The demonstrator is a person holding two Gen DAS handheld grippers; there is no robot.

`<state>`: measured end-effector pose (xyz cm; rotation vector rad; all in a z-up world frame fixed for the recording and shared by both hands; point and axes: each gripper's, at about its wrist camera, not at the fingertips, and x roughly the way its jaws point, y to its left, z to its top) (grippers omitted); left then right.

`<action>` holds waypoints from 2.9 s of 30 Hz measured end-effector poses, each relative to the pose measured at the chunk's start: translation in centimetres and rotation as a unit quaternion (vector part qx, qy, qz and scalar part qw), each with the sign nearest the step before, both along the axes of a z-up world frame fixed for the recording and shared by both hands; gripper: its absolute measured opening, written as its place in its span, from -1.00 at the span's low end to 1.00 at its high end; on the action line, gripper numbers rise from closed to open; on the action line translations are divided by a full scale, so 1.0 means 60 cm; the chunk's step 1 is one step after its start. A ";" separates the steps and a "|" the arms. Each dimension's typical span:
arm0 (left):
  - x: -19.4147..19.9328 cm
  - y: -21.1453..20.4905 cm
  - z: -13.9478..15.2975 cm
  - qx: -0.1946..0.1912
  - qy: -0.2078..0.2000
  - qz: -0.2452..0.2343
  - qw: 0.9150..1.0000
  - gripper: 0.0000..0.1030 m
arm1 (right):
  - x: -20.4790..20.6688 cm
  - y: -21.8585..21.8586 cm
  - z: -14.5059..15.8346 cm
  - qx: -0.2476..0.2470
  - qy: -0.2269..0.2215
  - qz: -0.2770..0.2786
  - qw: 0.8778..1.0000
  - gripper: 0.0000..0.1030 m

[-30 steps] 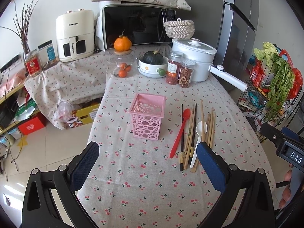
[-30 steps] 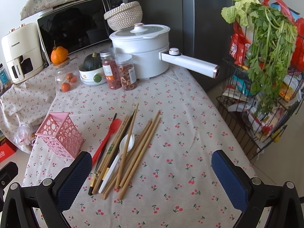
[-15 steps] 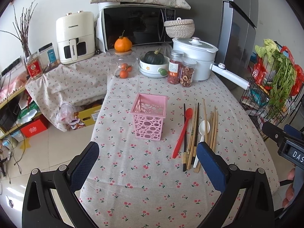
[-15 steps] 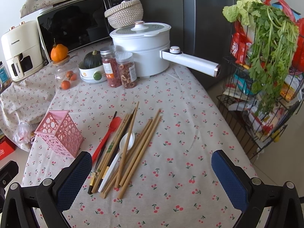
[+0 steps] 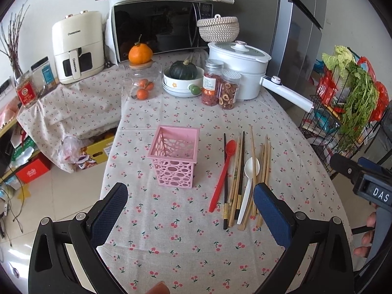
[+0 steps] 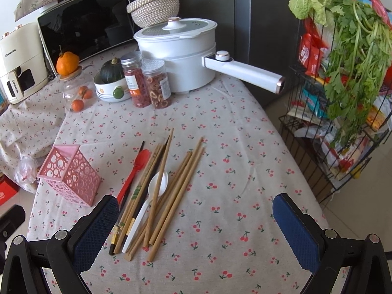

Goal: Organize utensils

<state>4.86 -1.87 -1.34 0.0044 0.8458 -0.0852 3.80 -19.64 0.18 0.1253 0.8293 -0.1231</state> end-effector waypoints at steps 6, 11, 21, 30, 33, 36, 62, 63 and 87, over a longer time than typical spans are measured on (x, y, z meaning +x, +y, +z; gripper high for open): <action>0.080 -0.042 -0.004 -0.030 0.079 -0.044 0.995 1.00 | 0.059 -0.035 0.022 0.003 0.028 -0.022 0.999 1.00; 0.156 -0.093 -0.046 -0.075 0.139 -0.086 0.984 0.97 | 0.087 -0.079 -0.045 0.064 0.074 -0.006 0.995 1.00; 0.314 -0.196 -0.168 -0.035 0.177 -0.077 0.981 0.27 | 0.137 -0.140 -0.115 0.061 0.134 0.004 0.989 1.00; 0.385 -0.230 -0.244 -0.023 0.209 -0.055 0.976 -0.13 | 0.154 -0.200 -0.148 0.098 0.162 -0.033 0.981 1.00; 0.387 -0.243 -0.250 -0.003 0.201 -0.063 0.978 -0.29 | 0.154 -0.205 -0.148 0.106 0.160 -0.037 0.981 1.00; 0.383 -0.251 -0.247 -0.004 0.199 -0.070 0.977 -0.82 | 0.154 -0.202 -0.147 0.101 0.160 -0.036 0.981 1.00; 0.100 -0.030 -0.023 -0.113 0.036 -0.098 0.988 -0.88 | 0.193 -0.073 -0.190 0.167 0.183 0.063 0.967 0.45; 0.092 -0.015 -0.026 -0.119 0.025 -0.090 0.989 -0.88 | 0.197 -0.069 -0.196 0.173 0.184 0.063 0.965 0.40; 0.071 0.108 -0.014 -0.172 0.012 -0.068 0.983 -0.89 | 0.273 0.031 -0.264 0.135 0.182 0.094 0.969 -0.90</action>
